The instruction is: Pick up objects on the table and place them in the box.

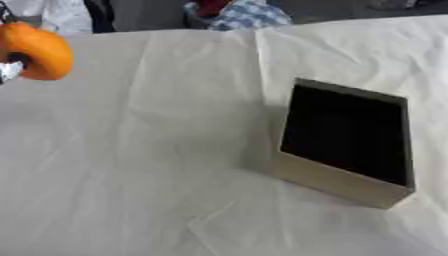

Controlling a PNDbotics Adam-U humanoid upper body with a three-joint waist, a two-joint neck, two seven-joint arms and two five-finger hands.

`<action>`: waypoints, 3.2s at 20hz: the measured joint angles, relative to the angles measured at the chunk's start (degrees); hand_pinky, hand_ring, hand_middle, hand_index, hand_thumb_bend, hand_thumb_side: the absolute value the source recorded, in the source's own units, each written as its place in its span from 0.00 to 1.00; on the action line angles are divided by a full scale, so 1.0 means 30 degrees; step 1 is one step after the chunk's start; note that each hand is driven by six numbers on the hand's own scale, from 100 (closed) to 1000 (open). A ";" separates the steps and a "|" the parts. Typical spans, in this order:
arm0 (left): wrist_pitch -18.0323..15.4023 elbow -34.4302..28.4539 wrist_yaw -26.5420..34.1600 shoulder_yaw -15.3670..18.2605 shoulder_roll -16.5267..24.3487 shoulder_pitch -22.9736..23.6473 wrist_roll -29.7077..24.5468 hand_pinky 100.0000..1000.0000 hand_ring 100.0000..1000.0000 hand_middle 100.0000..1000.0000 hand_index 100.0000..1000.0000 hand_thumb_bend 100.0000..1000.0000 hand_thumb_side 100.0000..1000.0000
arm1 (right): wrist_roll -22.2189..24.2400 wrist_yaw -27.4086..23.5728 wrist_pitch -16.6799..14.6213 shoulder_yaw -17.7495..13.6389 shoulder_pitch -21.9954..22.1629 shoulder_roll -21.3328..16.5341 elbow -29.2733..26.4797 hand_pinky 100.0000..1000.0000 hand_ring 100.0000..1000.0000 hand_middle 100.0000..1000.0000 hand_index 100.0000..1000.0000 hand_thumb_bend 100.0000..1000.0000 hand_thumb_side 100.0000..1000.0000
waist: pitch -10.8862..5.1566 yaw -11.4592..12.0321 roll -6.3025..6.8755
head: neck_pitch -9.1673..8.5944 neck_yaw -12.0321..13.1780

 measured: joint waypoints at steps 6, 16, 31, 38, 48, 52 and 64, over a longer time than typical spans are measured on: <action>-0.0231 -0.0199 0.0303 -0.1018 -0.0992 -0.2439 -0.0974 0.33 0.50 0.52 0.55 0.00 0.00 | 0.0040 0.0001 0.0039 0.0009 -0.0004 0.0000 0.0000 0.55 0.64 0.52 0.76 0.00 0.78 | -0.0098 -0.0069 0.0008 | 0.0087 -0.0121; -0.0850 0.1205 0.0337 -0.3259 -0.4388 -0.7877 -0.2989 0.33 0.49 0.51 0.55 0.00 0.00 | 0.0166 -0.0005 0.0002 0.0136 -0.0165 0.0089 0.0000 0.55 0.64 0.52 0.76 0.00 0.78 | -0.0117 -0.0313 -0.0006 | 0.0151 -0.0208; -0.1611 0.3261 -0.1015 -0.5086 -0.9783 -1.1770 -0.3595 0.33 0.49 0.51 0.55 0.00 0.00 | 0.0250 -0.0107 -0.0089 0.0239 -0.0712 0.0605 -0.0001 0.55 0.64 0.52 0.76 0.00 0.77 | 0.0144 -0.1036 -0.0129 | -0.0078 0.0256; -0.1682 0.4554 -0.2829 -0.5678 -1.3049 -1.2610 -0.3302 0.34 0.50 0.51 0.55 0.00 0.00 | 0.0171 -0.0112 -0.0104 0.0235 -0.1126 0.0973 -0.0001 0.55 0.65 0.52 0.76 0.00 0.78 | 0.0330 -0.1400 -0.0183 | -0.0214 0.0415; -0.2247 0.6229 -0.5950 -0.6608 -1.6609 -1.2333 -0.2519 0.34 0.50 0.51 0.56 0.00 0.00 | -0.0082 -0.0112 -0.0080 0.0231 -0.1354 0.1200 -0.0001 0.55 0.65 0.52 0.76 0.00 0.78 | 0.0431 -0.1613 -0.0190 | -0.0444 0.0589; -0.2593 0.6786 -0.7202 -0.6735 -1.7379 -1.2106 -0.2185 0.34 0.50 0.51 0.56 0.00 0.00 | -0.0097 -0.0116 -0.0087 0.0236 -0.1465 0.1360 -0.0001 0.55 0.65 0.52 0.76 0.00 0.78 | 0.0520 -0.1797 -0.0191 | -0.0552 0.0744; -0.3808 0.8617 -0.9123 -0.7459 -1.8613 -1.0819 -0.1789 0.36 0.52 0.53 0.57 0.00 0.00 | -0.0124 -0.0182 -0.0118 0.0241 -0.1605 0.1546 -0.0001 0.55 0.64 0.52 0.76 0.00 0.78 | 0.0746 -0.2016 -0.0142 | -0.0712 0.0885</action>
